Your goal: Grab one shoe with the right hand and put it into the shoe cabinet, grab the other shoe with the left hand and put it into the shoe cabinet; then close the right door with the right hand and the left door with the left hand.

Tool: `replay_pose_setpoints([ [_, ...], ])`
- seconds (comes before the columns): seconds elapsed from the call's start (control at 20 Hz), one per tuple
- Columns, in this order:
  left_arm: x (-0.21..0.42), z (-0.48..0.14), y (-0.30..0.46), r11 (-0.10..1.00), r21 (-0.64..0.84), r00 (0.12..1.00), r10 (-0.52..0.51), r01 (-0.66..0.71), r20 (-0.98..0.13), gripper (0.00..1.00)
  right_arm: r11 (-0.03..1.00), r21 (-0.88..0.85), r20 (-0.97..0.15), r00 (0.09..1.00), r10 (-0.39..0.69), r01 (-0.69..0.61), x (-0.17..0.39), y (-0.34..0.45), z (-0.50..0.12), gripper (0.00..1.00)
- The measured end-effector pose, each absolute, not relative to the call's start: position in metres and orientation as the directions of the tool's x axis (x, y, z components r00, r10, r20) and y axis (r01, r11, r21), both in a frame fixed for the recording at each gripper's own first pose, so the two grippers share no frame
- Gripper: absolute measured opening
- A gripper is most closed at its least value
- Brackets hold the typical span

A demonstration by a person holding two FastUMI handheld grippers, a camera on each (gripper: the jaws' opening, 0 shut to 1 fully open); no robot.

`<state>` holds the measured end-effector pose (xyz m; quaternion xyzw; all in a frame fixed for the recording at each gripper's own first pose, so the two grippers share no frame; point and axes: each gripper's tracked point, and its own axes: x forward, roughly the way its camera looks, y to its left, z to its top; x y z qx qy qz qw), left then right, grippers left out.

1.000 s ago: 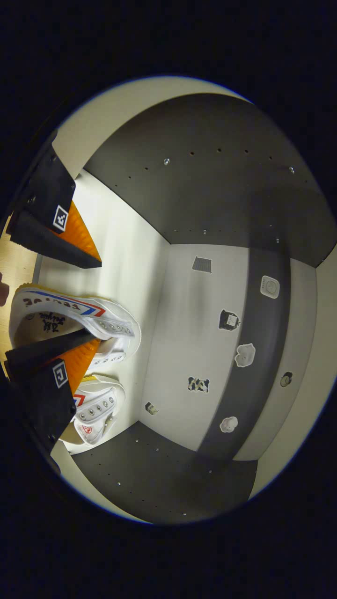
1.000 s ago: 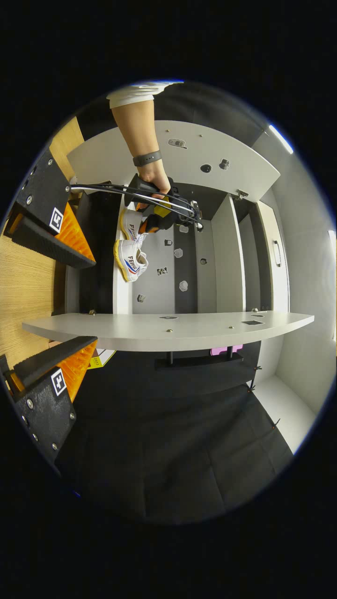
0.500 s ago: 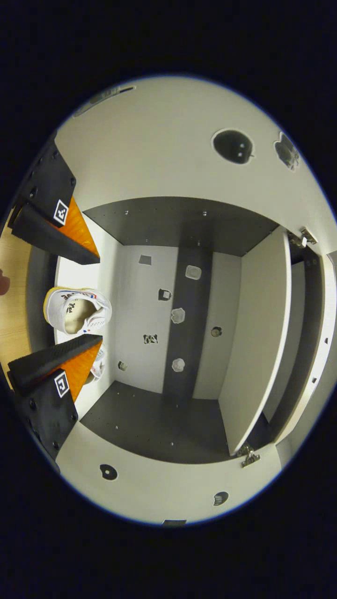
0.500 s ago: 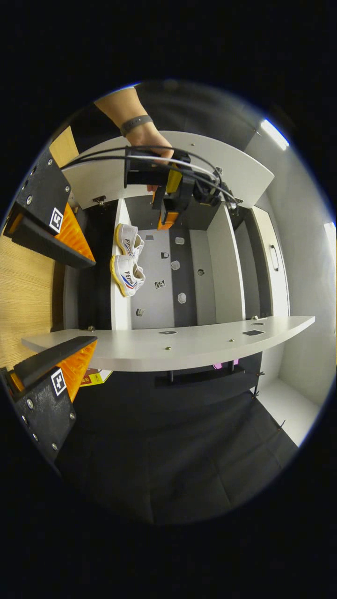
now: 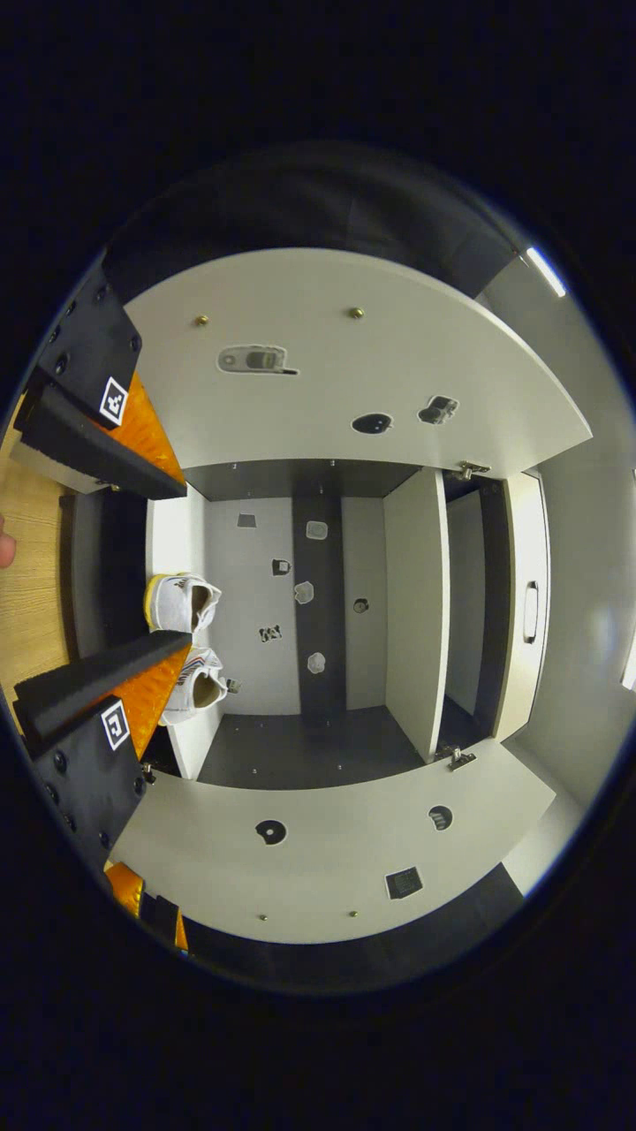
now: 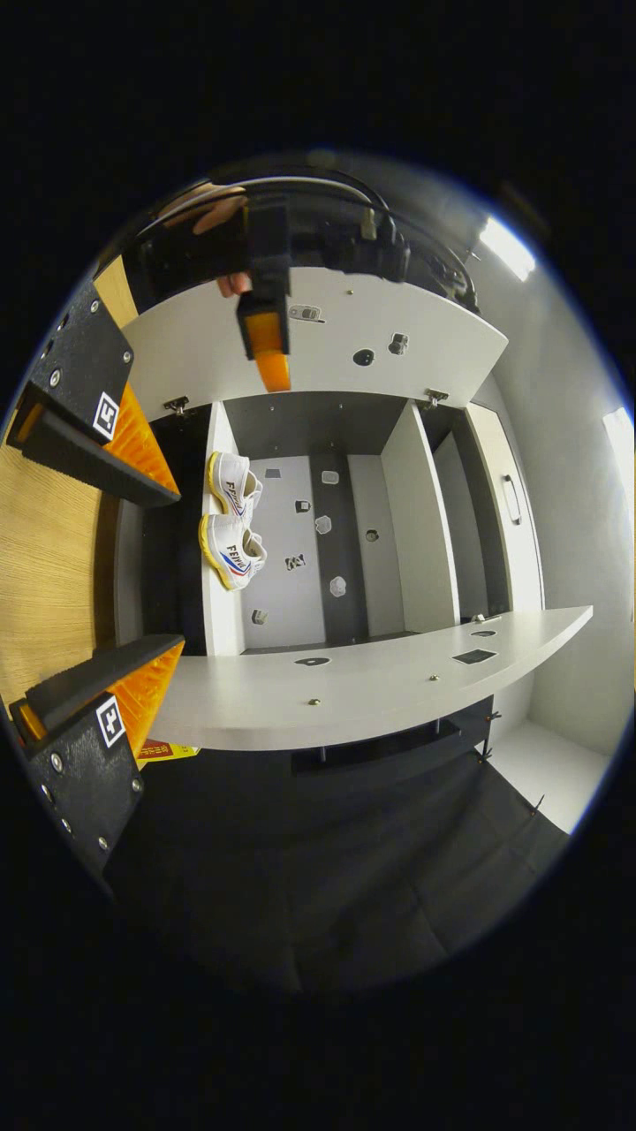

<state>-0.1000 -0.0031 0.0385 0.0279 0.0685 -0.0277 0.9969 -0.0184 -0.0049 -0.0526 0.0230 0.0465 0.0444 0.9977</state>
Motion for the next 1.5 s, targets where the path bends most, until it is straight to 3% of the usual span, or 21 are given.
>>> replay_pose_setpoints([
  [0.2,-0.147,-0.002,-0.016,0.995,-0.052,0.977,-0.089,0.080,-0.193,0.97,0.994,0.065,-0.118,0.989,0.089,-0.082,-0.023,-0.003,-0.066,0.89],
  [0.5,-0.175,-0.006,0.001,0.999,-0.018,0.990,-0.031,0.029,-0.141,0.97,0.995,0.061,-0.128,0.988,0.087,-0.080,-0.034,-0.003,-0.069,0.89],
  [0.7,-0.184,-0.012,-0.005,0.997,-0.070,0.986,-0.052,0.042,-0.161,0.97,0.997,0.059,0.066,0.997,0.051,-0.055,-0.033,-0.049,0.017,0.89],
  [0.9,-0.192,-0.016,-0.007,0.998,-0.041,0.985,-0.058,0.052,-0.164,0.97,0.986,-0.097,0.155,0.980,-0.123,0.139,-0.018,-0.156,0.091,0.90],
  [1.1,-0.196,-0.016,-0.007,0.997,-0.035,0.985,-0.066,0.062,-0.157,0.97,0.973,-0.100,0.144,0.970,-0.194,0.209,0.011,-0.216,0.125,0.90],
  [1.5,-0.195,-0.024,0.007,0.999,-0.026,0.984,-0.040,0.036,-0.174,0.97,0.985,-0.115,0.061,0.990,-0.126,0.132,0.056,-0.208,0.109,0.88],
])
